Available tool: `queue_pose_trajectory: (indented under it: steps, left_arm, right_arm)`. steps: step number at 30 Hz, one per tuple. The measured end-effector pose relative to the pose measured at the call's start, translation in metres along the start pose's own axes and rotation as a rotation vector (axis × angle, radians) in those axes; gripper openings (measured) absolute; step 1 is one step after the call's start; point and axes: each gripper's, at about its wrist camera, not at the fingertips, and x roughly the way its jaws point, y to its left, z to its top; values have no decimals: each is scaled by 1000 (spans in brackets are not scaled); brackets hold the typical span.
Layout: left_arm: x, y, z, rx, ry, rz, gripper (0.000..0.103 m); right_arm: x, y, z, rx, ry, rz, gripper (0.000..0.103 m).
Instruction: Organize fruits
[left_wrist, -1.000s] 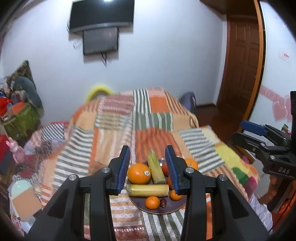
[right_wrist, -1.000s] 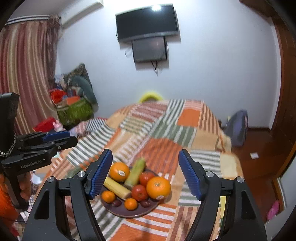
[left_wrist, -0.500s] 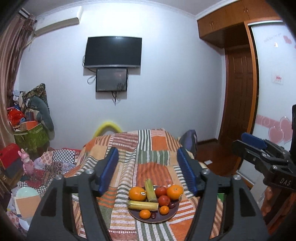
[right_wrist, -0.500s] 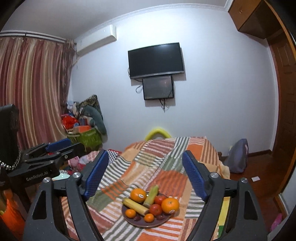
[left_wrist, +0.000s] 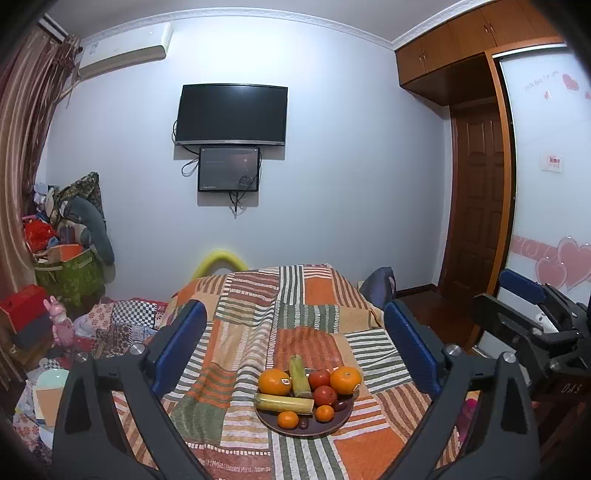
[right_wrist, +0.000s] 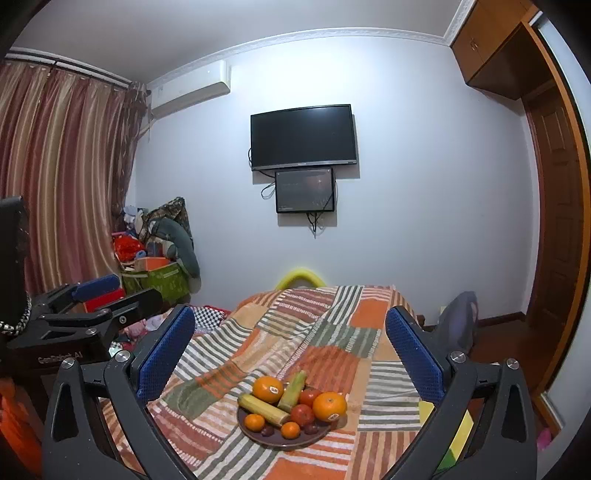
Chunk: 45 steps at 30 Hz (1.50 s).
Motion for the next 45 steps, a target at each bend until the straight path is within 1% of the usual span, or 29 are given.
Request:
queue_pose_trajectory:
  steps: [2, 8, 45]
  left_arm:
    - [-3, -1, -2, 4, -3, 5, 101]
    - [-5, -3, -5, 11, -2, 8, 102]
    - [4, 0, -9, 13, 18, 3, 103]
  right_arm:
    - [-2, -1, -4, 4, 5, 2, 103]
    - [-4, -1, -8, 9, 18, 1, 103]
    - [-8, -12, -5, 52, 29, -27, 103]
